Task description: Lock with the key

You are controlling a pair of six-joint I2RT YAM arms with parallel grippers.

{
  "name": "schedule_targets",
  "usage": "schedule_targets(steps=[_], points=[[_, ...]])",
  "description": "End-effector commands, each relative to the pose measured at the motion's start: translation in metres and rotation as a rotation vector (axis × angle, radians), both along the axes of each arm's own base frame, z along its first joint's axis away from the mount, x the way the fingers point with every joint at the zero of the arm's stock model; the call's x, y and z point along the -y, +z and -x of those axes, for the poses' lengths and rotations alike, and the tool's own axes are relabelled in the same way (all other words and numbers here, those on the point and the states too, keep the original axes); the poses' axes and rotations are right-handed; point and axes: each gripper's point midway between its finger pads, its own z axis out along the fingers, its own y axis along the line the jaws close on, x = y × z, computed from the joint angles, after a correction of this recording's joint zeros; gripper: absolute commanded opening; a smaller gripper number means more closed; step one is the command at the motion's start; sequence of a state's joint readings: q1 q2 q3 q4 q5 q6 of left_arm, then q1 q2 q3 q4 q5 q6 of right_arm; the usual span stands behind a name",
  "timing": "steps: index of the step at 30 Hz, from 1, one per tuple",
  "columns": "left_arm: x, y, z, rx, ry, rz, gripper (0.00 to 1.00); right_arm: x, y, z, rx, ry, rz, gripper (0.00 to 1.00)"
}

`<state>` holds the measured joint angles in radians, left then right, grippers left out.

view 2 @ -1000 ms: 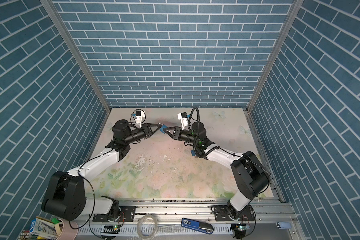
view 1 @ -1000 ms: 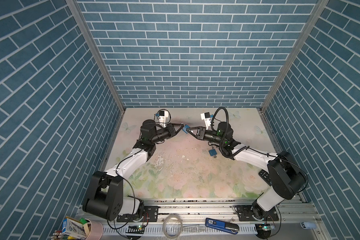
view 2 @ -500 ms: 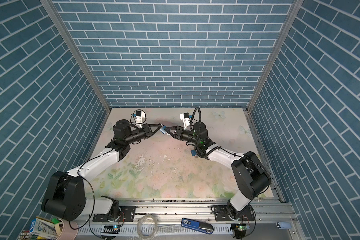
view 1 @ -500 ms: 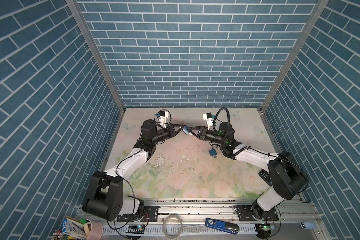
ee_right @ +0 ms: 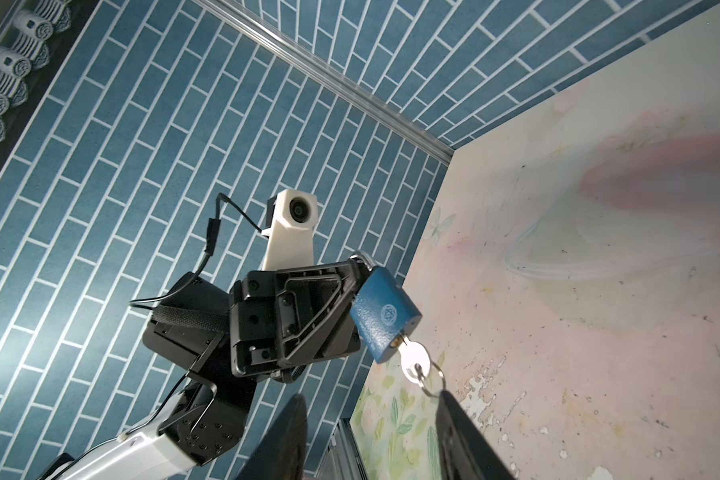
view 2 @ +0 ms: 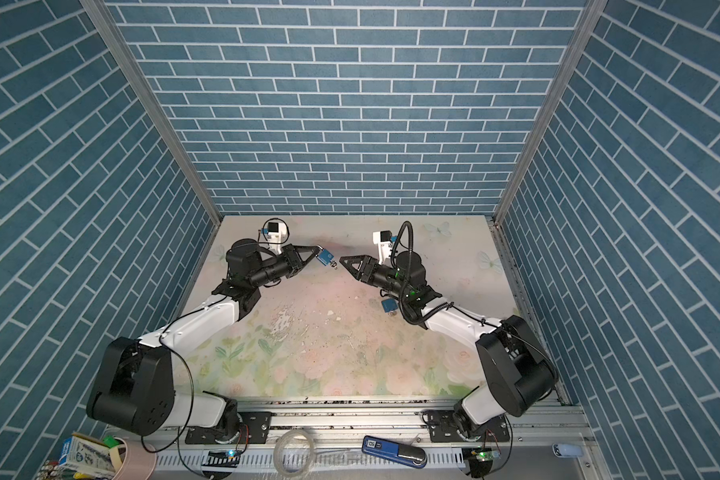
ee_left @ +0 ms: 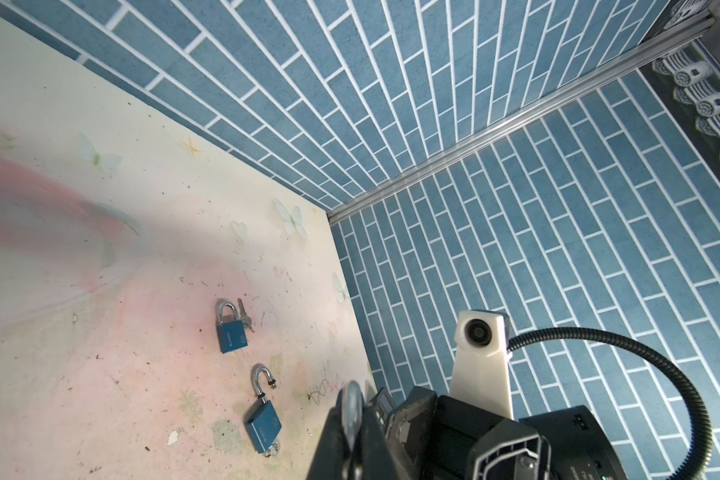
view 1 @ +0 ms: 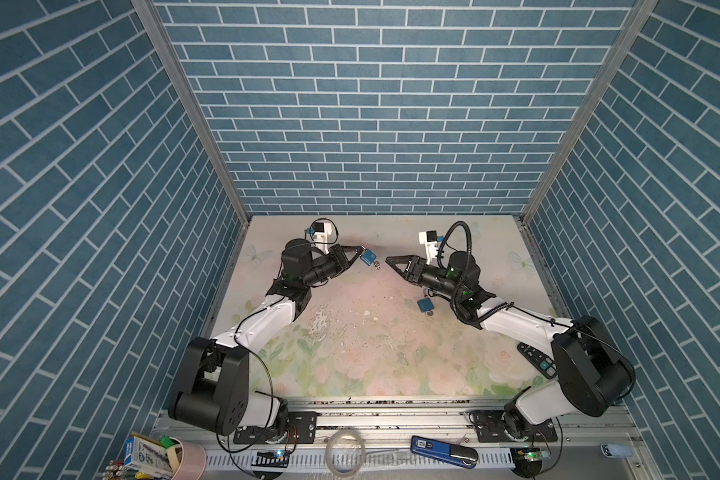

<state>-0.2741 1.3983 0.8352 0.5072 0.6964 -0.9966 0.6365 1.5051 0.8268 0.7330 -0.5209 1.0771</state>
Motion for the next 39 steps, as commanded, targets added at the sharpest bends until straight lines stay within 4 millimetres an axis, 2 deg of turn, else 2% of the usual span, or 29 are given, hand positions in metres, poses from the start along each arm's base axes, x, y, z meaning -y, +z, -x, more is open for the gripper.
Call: schedule_targets(steps=[1,6,9,14,19,26,30,34,39], points=[[-0.001,0.016,0.000,0.070,-0.002,0.034,0.00,0.004,-0.005,-0.006,-0.030,-0.052,-0.008,0.51],[0.000,0.015,0.002,0.064,-0.012,0.038,0.00,0.001,-0.008,-0.008,-0.041,-0.062,-0.025,0.54],[0.000,0.012,0.001,0.056,-0.009,0.037,0.00,-0.006,-0.008,-0.007,-0.043,-0.045,-0.044,0.58],[0.001,0.012,0.000,0.051,-0.012,0.058,0.00,-0.020,-0.018,-0.007,-0.061,-0.031,-0.051,0.57],[0.001,0.015,0.001,0.055,-0.014,0.063,0.00,-0.028,-0.022,-0.011,-0.064,-0.023,-0.077,0.55],[0.001,0.012,0.001,0.050,-0.014,0.060,0.00,-0.031,-0.013,-0.011,-0.036,-0.018,-0.106,0.51],[0.001,0.011,0.001,0.048,-0.015,0.063,0.00,-0.032,-0.011,-0.011,-0.033,-0.012,-0.110,0.47],[0.001,0.012,0.000,0.051,-0.013,0.063,0.00,-0.034,-0.012,-0.012,-0.035,-0.005,-0.124,0.39],[0.001,0.013,0.000,0.050,-0.013,0.065,0.00,-0.039,-0.011,-0.015,-0.032,0.006,-0.144,0.37]])
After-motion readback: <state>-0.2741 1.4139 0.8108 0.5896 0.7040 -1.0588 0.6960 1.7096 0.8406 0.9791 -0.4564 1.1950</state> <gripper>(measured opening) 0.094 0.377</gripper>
